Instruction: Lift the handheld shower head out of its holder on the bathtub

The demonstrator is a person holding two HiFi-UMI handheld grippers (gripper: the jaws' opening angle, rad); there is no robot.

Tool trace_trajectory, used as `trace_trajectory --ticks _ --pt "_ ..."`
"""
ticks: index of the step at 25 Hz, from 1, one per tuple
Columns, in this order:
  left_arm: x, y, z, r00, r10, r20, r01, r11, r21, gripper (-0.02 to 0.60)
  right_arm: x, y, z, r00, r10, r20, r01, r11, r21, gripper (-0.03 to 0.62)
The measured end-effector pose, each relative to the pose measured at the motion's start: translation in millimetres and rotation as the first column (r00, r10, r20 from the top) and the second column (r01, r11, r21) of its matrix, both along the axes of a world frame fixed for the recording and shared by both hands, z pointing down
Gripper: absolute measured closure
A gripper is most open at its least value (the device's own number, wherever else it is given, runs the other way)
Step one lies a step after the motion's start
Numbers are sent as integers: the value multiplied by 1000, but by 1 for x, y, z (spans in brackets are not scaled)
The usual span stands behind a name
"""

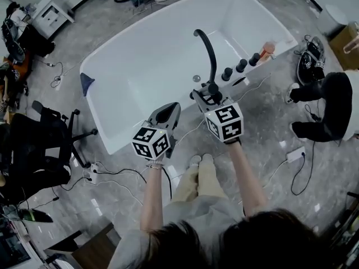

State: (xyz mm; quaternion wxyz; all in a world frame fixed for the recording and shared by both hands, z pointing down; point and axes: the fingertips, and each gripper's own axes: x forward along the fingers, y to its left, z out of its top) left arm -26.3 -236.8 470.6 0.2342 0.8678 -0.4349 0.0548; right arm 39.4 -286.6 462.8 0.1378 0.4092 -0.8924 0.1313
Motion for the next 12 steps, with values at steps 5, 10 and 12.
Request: trace_trajectory --ticks 5,10,12 --pt "1 13 -33 1000 11 -6 -11 999 44 577 4 15 -34 1000 15 17 -16 1000 27 461" --pt "4 26 -67 999 42 -2 -42 994 105 577 7 32 -62 999 23 27 -24 998 50 461" --pt "7 32 -80 998 57 -5 -56 990 126 577 10 40 -73 1000 21 22 -23 998 60 461"
